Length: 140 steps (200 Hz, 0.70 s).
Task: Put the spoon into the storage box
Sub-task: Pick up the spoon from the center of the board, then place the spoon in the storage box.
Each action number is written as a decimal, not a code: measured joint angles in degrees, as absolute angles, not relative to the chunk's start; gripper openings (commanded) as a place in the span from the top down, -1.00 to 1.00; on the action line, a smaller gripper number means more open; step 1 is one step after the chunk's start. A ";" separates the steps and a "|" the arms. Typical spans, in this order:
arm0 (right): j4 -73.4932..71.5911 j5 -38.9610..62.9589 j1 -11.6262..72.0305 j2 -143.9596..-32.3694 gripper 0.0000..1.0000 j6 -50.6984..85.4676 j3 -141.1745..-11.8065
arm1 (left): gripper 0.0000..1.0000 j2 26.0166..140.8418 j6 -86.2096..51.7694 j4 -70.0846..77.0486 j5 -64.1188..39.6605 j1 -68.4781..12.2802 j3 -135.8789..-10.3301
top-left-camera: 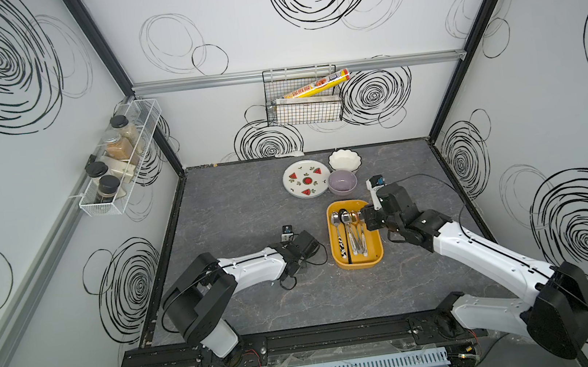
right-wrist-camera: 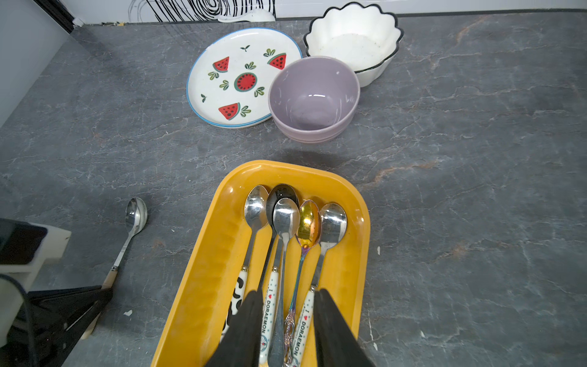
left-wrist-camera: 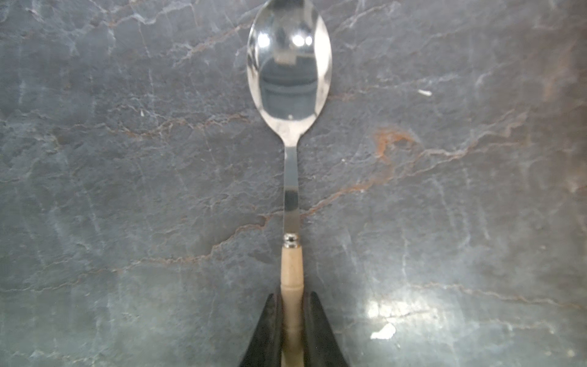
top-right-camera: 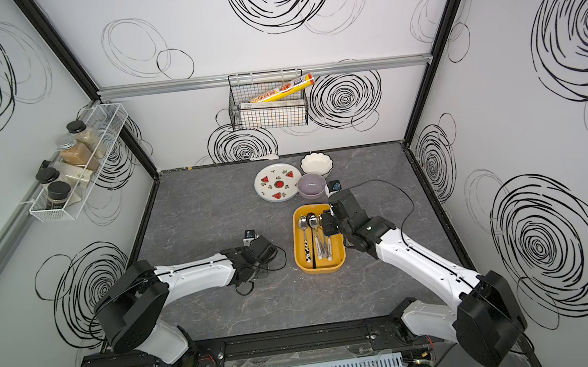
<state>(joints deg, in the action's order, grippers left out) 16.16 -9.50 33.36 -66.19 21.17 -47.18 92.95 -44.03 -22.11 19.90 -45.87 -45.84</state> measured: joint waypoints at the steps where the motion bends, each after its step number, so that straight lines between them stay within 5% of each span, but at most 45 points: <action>1: 16.19 -9.50 33.36 -66.06 0.36 21.17 -47.11 | 1.00 92.97 -44.01 -22.15 19.88 -45.87 -45.91; 140: 15.66 -18.31 33.12 -41.93 0.38 26.33 -32.82 | 1.00 101.49 -43.07 -40.18 22.09 -54.26 -86.43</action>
<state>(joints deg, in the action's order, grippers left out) 15.66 -18.31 33.12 -41.93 26.33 -32.82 101.49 -43.07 -40.18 22.09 -54.26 -86.43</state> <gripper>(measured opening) 0.310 0.164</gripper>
